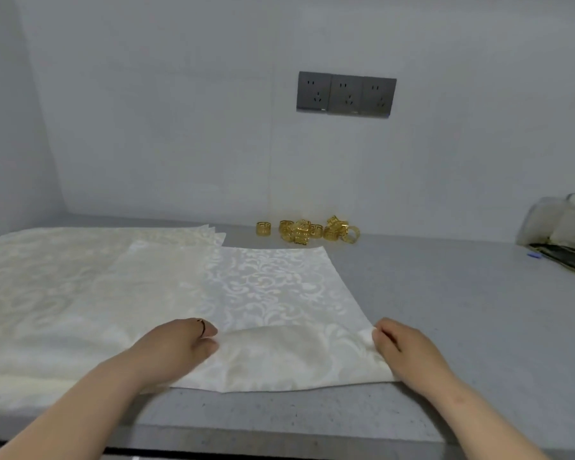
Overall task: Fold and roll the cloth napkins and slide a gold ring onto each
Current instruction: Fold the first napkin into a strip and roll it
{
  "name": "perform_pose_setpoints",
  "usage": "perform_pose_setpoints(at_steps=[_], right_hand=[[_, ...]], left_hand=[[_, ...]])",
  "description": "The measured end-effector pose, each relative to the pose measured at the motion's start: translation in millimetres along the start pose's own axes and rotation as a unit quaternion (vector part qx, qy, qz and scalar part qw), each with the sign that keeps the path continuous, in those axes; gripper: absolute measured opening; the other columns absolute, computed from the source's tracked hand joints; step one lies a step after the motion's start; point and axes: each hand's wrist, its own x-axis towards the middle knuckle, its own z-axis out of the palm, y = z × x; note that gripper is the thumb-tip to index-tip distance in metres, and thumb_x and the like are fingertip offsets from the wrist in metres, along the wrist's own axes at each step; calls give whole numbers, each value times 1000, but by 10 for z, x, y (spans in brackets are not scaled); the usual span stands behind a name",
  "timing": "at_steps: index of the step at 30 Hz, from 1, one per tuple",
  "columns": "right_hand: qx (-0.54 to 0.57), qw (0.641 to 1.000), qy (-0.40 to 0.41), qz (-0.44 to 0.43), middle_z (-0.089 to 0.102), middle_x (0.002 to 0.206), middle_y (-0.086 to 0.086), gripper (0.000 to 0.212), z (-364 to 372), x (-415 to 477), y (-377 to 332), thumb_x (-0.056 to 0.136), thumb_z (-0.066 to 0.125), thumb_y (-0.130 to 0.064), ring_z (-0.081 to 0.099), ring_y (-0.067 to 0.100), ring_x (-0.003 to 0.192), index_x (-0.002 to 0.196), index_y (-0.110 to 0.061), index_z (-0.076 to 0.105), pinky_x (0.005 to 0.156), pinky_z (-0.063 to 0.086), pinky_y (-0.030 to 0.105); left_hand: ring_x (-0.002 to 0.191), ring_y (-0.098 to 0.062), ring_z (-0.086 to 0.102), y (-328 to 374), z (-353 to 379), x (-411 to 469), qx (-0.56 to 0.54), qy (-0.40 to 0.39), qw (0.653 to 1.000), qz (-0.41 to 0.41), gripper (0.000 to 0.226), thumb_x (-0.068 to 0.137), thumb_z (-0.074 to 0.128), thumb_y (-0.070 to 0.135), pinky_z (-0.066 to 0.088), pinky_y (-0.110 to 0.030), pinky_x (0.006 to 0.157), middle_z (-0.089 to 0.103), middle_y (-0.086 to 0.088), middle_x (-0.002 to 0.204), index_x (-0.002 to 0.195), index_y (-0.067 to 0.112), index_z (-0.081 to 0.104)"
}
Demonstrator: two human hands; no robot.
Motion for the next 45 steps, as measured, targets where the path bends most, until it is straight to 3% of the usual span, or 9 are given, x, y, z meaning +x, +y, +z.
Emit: perform_pose_setpoints(at_steps=[11, 16, 19, 21, 23, 31, 35, 40, 45], right_hand=[[38, 987, 73, 139, 49, 47, 0, 32, -655, -657, 793, 89, 52, -11, 47, 8, 54, 57, -15, 45, 50, 29, 21], [41, 974, 129, 183, 49, 43, -4, 34, -841, -889, 1035, 89, 52, -13, 47, 9, 51, 65, -38, 51, 51, 29, 29], [27, 967, 151, 205, 47, 47, -1, 37, -891, -852, 1094, 90, 50, -12, 43, 13, 50, 54, -21, 50, 52, 30, 28], [14, 965, 157, 210, 46, 51, 2, 38, -890, -778, 1112, 91, 49, -11, 42, 18, 53, 54, -18, 45, 52, 30, 29], [1, 965, 161, 206, 48, 53, 2, 36, -890, -680, 1128, 92, 47, -12, 44, 19, 55, 57, -17, 44, 52, 30, 28], [-18, 958, 165, 235, 55, 75, 15, 25, -927, -195, 1134, 95, 40, -13, 45, 28, 70, 79, -1, 55, 59, 29, 33], [16, 952, 186, 244, 54, 85, 17, 23, -925, 147, 1118, 96, 36, -10, 45, 29, 79, 85, 1, 53, 68, 30, 32], [12, 946, 191, 261, 60, 101, 28, 22, -879, 549, 1156, 96, 35, -8, 45, 30, 82, 88, 2, 52, 69, 29, 32], [-119, 956, 115, 243, 59, 117, 22, 29, -741, 682, 1073, 94, 44, -16, 52, 36, 108, 119, -3, 53, 81, 40, 35]], left_hand=[[106, -20, 55, 1070, 269, 275, 112, -31, 979, 167, 46, 94, 31, 42, 30, -16, 62, 61, -3, 118, 119, 11, 54], [96, -17, 53, 1443, 346, 213, 80, -71, 970, 217, 39, 94, 38, 42, 39, -24, 76, 61, -1, 113, 115, 15, 55], [104, -15, 52, 1442, 256, 203, 20, -102, 975, 194, 38, 90, 48, 46, 37, -24, 79, 59, -1, 108, 113, 16, 55], [81, -10, 55, 1338, 146, 231, -56, -137, 974, 172, 30, 86, 56, 42, 36, -23, 69, 55, -10, 97, 89, 13, 57], [52, -6, 40, 1177, 32, 293, -104, -155, 969, 162, 33, 83, 64, 35, 30, -18, 55, 27, 14, 61, 65, 16, 43], [50, 4, 45, 377, -404, 459, -74, -331, 940, 38, 26, 59, 75, 39, 36, -11, 59, 51, 18, 50, 59, 26, 53], [65, -2, 46, 163, -418, 729, 85, -190, 978, -7, 27, 84, 61, 23, 33, -9, 55, 46, 16, 67, 64, 29, 43], [89, -14, 45, 55, -184, 1046, 6, 29, 997, -73, 10, 92, 49, 23, 32, -21, 69, 54, 4, 92, 83, 23, 45], [102, -19, 54, -71, 129, 1206, -13, 97, 992, -81, 18, 94, 44, 24, 35, -24, 75, 59, -2, 110, 105, 18, 56]])
